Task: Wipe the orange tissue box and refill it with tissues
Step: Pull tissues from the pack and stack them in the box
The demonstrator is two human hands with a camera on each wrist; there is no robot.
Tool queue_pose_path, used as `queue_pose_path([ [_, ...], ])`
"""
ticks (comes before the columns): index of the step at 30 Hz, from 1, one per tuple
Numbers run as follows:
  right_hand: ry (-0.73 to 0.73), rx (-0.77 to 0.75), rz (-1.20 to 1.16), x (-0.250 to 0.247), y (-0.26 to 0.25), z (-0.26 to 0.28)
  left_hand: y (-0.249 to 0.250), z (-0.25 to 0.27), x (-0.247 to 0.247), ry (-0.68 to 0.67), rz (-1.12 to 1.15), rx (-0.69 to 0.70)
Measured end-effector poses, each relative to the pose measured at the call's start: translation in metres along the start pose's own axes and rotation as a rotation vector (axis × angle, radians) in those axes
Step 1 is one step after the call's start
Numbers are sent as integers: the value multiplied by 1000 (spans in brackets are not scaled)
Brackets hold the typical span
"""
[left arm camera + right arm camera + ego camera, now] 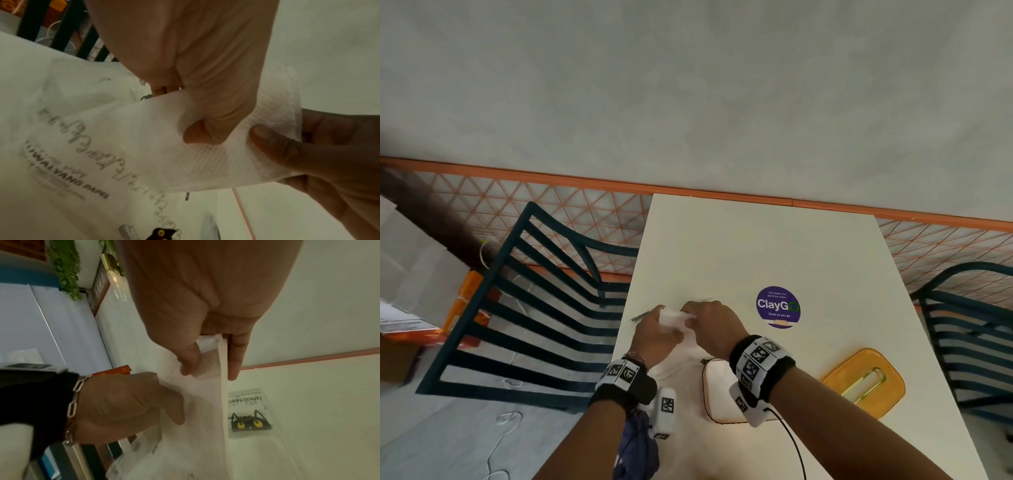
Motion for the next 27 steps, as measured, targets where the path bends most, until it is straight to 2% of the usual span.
queue_pose_path([
  [3, 86, 14, -117, -25, 4, 6, 15, 8, -7, -47, 25, 43],
  [6, 205, 118, -461, -55, 26, 22, 19, 17, -17, -82, 245, 43],
  [9, 172, 212, -949, -60, 51, 48, 24, 29, -6, -176, 592, 6],
  [11, 92, 254, -1025, -51, 65, 68, 28, 38, 11, -263, 644, -6],
  [14, 2, 305, -967, -28, 87, 98, 23, 49, 38, -338, 437, -32],
  [17, -39, 431, -911, -4, 110, 122, 15, 55, 62, -364, 232, -67],
  [21, -68, 527, -691, 19, 130, 133, 13, 63, 80, -256, -19, -64],
  [24, -96, 544, -437, 23, 133, 132, 11, 67, 86, -194, -149, -20],
  [27, -93, 530, -324, 23, 131, 132, 10, 71, 90, -171, -239, 17],
])
Point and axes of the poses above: each hand's wrist, its own z-axis away from the middle knuckle, its own x-axis out of the palm, y = z × x, the point moved 3 cm from there along -z, towards the middle knuckle, and after that the axes turned 9 degrees about -y, right-handed, at the moved point
